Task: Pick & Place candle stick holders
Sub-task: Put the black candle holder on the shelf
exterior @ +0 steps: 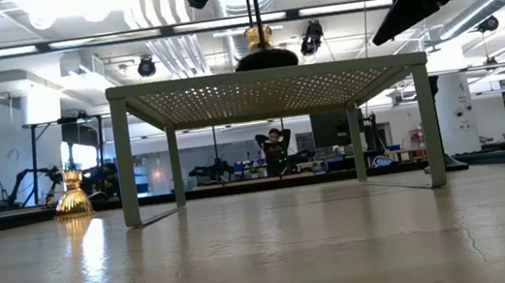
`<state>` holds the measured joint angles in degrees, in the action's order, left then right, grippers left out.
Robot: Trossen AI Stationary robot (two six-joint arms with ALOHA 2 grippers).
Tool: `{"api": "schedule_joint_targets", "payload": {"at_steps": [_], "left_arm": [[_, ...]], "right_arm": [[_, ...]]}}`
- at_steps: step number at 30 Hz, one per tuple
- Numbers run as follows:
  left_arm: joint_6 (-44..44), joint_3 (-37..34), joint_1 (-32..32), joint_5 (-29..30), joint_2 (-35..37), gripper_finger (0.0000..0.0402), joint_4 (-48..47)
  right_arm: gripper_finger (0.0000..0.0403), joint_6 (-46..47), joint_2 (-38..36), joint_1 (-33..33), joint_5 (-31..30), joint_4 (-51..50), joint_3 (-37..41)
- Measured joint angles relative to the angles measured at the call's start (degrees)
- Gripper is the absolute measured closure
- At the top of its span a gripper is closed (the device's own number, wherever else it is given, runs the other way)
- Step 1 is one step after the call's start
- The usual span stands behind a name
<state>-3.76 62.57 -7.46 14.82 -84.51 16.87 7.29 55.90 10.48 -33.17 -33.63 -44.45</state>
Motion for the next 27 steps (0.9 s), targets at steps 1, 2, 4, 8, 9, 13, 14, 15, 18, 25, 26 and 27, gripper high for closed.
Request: {"api": "schedule_joint_targets", "payload": {"at_steps": [1,2,4,8,9,13,14,15,18,25,26,27], "left_arm": [[0.1,0.0,0.1,-0.1,-0.4,0.0394,0.1],[0.1,0.0,0.3,-0.3,-0.8,0.0394,0.0],[0.0,0.0,0.5,-0.6,-1.2,0.0394,0.2],[0.1,0.0,0.8,-0.4,-1.1,0.0394,0.0],[0.1,0.0,0.8,-0.3,-1.1,0.0394,0.0],[0.1,0.0,0.8,-0.3,-1.0,0.0394,-0.2],[0.1,0.0,0.8,-0.3,-1.0,0.0394,-0.2],[0.1,0.0,0.8,-0.3,-1.0,0.0394,-0.2],[0.0,0.0,0.8,-0.3,-1.0,0.0388,-0.2],[0.1,0.0,0.8,-0.7,-1.0,0.0362,-0.3],[0.1,0.0,0.8,-0.8,-1.0,0.0361,-0.3],[0.1,0.0,0.8,-0.8,-1.0,0.0361,-0.3]], "right_arm": [[0.0340,0.0,0.0,0.0,0.0,0.0,0.0],[0.0341,0.0,0.0,0.0,0.0,0.0,0.0],[0.0341,0.0,0.0,0.0,0.0,0.0,0.0],[0.0339,0.0,0.0,0.0,0.0,0.0,0.0],[0.0337,0.0,0.0,0.0,0.0,0.0,0.0],[0.0331,0.0,0.0,0.0,0.0,0.0,0.0],[0.0330,0.0,0.0,0.0,0.0,0.0,0.0],[0.0328,0.0,0.0,0.0,0.0,0.0,0.0],[0.0325,0.0,0.0,0.0,0.0,0.0,0.0],[0.0329,0.1,0.0,0.0,0.0,0.0,0.0],[0.0331,0.0,0.0,0.0,0.0,0.0,0.0],[0.0333,0.0,0.0,0.0,0.0,0.0,0.0]]}}
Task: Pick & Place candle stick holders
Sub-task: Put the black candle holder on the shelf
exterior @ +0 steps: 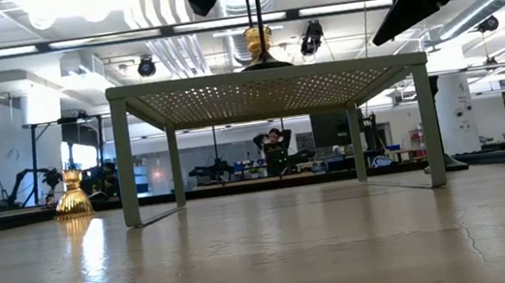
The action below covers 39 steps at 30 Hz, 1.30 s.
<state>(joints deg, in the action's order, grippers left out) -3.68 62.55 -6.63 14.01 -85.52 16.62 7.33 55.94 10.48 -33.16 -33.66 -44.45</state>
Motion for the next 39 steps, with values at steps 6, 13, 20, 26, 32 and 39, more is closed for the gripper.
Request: {"api": "schedule_joint_targets", "payload": {"at_steps": [6,13,20,26,32,39], "left_arm": [[1.0,0.0,0.0,-1.2,0.0,0.0346,0.1],[1.1,0.0,0.0,-1.1,0.0,0.0282,0.1],[1.1,0.0,0.0,-1.1,2.2,0.0237,-4.4],[0.1,0.0,-0.2,-1.4,6.6,0.0232,-12.9],[-2.9,0.0,-0.3,-4.4,11.5,0.0232,-21.9],[-6.1,0.0,-0.6,-5.2,17.6,0.0232,-33.3]], "right_arm": [[0.0339,0.1,0.0,0.0,0.0,0.0,0.0],[0.0331,0.1,0.0,0.0,0.0,0.0,0.0],[0.0320,0.1,0.0,0.0,0.1,0.0,0.0],[0.0316,0.1,0.0,0.0,0.1,-0.1,0.0],[0.0325,0.2,-0.1,0.0,0.1,-0.4,0.0],[0.0335,0.2,-0.1,0.0,0.1,-0.4,0.0]]}}
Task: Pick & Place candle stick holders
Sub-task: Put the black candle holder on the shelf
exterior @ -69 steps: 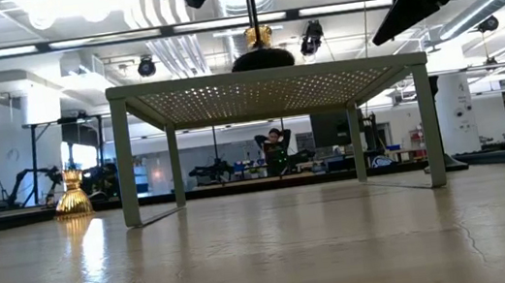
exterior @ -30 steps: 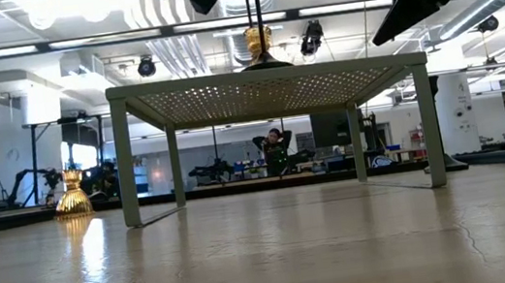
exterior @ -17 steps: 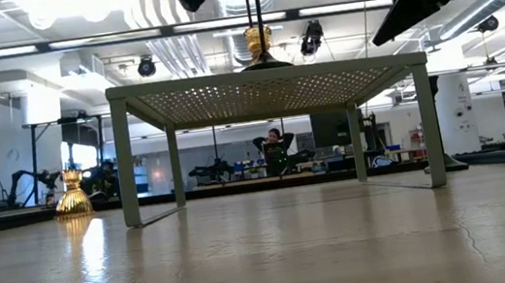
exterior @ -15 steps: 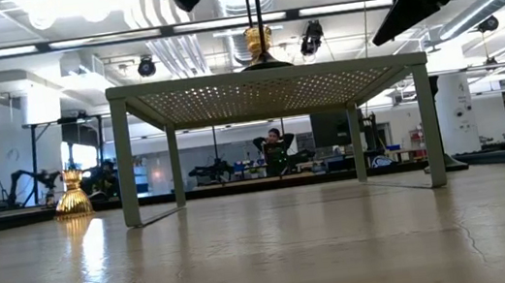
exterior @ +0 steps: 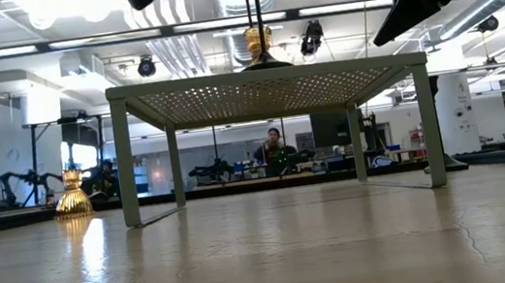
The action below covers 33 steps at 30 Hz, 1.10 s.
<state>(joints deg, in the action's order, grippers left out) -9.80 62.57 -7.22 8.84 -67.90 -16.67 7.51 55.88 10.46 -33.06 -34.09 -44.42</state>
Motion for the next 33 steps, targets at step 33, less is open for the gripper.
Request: {"api": "schedule_joint_targets", "payload": {"at_steps": [33], "left_arm": [[-18.3,-28.5,-0.1,36.7,28.4,0.0232,-7.8]], "right_arm": [[0.0344,15.9,-22.3,0.6,8.1,-18.0,0.0]]}}
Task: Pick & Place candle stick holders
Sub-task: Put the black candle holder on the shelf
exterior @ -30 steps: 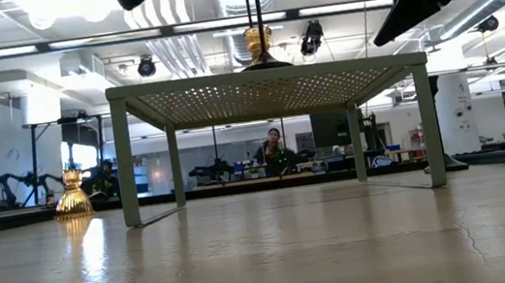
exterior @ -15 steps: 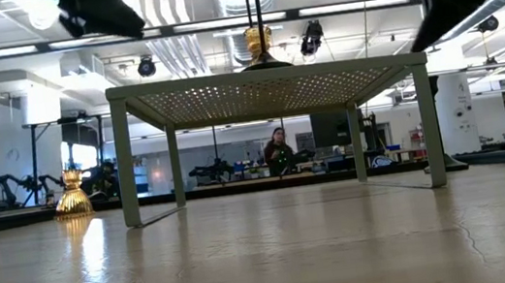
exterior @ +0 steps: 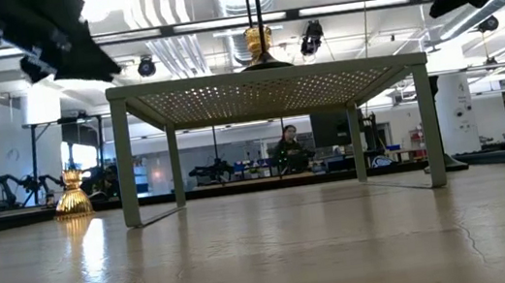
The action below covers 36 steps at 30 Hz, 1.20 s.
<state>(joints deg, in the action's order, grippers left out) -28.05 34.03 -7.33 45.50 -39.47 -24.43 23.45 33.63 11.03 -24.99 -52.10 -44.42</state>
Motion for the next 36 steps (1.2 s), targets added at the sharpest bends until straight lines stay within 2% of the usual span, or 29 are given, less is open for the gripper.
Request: {"api": "schedule_joint_targets", "payload": {"at_steps": [5,12,26,36], "left_arm": [[-6.5,-4.2,0.1,10.1,2.5,0.0232,0.0],[-10.9,-7.5,0.1,16.9,2.8,0.0232,0.0],[-19.9,-14.1,0.2,17.6,2.6,0.0232,0.0],[-21.6,-15.1,0.2,17.6,2.6,0.0232,0.0]], "right_arm": [[0.0346,-0.3,-1.1,0.0,-0.1,0.0,0.0],[0.0345,-0.9,-0.1,0.0,-0.5,0.0,0.2],[0.0351,-1.6,-1.4,0.0,-0.8,0.0,0.2],[0.0351,3.3,-1.6,0.0,-10.0,-2.9,0.2]]}}
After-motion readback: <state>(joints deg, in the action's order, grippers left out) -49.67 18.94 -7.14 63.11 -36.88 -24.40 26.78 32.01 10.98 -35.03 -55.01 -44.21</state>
